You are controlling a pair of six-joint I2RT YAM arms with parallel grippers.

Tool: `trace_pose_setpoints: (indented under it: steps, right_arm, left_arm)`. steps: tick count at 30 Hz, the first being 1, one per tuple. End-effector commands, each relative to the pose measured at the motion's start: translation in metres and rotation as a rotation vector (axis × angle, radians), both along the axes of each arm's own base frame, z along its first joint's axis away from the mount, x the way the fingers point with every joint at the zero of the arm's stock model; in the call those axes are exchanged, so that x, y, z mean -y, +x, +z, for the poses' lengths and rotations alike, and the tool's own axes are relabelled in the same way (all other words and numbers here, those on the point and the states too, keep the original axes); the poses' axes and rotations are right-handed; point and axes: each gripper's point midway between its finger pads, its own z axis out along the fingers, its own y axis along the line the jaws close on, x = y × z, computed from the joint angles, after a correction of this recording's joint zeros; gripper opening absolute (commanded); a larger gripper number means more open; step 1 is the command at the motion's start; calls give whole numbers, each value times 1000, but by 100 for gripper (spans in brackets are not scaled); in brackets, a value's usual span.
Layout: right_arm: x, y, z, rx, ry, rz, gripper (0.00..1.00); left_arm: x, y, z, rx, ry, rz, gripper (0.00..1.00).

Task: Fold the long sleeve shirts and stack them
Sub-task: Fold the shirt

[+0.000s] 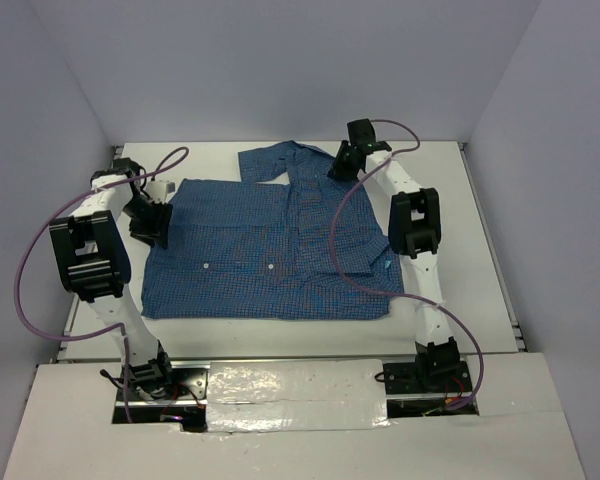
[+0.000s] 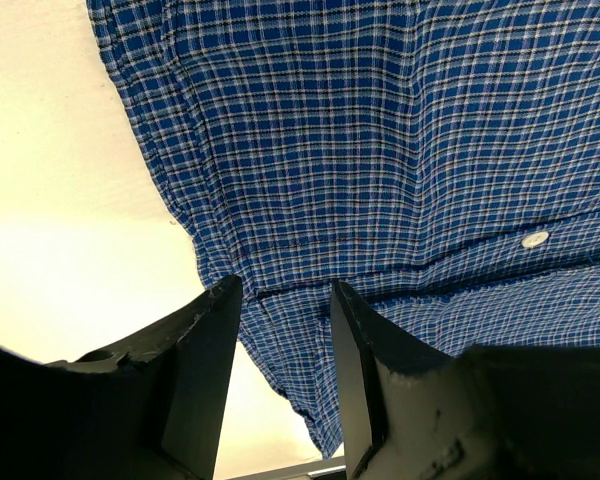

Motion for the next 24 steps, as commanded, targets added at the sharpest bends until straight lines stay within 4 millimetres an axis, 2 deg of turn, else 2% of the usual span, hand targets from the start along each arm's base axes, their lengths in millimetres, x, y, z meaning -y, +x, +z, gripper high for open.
trace_pose_setpoints:
  steps: [1, 3, 4, 6, 7, 8, 13, 17, 18, 19, 23, 24]
  right_arm:
    - [-9, 5, 23, 63, 13, 23, 30]
    - [-6, 8, 35, 100, -4, 22, 26]
    - [-6, 9, 48, 133, -6, 27, 20]
    - [-2, 7, 60, 167, -32, 41, 12]
    - [-3, 9, 68, 199, -33, 53, 4]
    - [-4, 7, 72, 216, -42, 72, 1]
    - [-10, -2, 106, 328, -14, 142, 0]
    - [-19, -17, 135, 433, 16, 223, 0]
    - [-20, -28, 139, 445, 25, 240, 0]
    - [-22, -29, 149, 488, 36, 255, 0]
    - [-28, -63, 162, 514, 69, 342, 0]
    - [-28, -81, 163, 502, 80, 364, 0]
  left_arm:
    - [-3, 4, 15, 47, 8, -5, 53]
    - [-2, 3, 14, 43, 6, -4, 53]
    - [-3, 3, 14, 45, 5, -3, 53]
    - [-3, 2, 13, 45, 4, -1, 53]
    - [-3, 3, 13, 47, 5, -3, 53]
    - [-3, 2, 13, 47, 5, -3, 53]
    - [-2, 7, 17, 58, -2, -4, 53]
    - [-2, 13, 24, 79, -3, -7, 53]
    - [-2, 14, 25, 81, -4, -8, 53]
    - [-2, 15, 27, 86, -8, -9, 53]
    - [9, 24, 41, 133, -56, -30, 53]
    - [14, 28, 50, 163, -62, -52, 53]
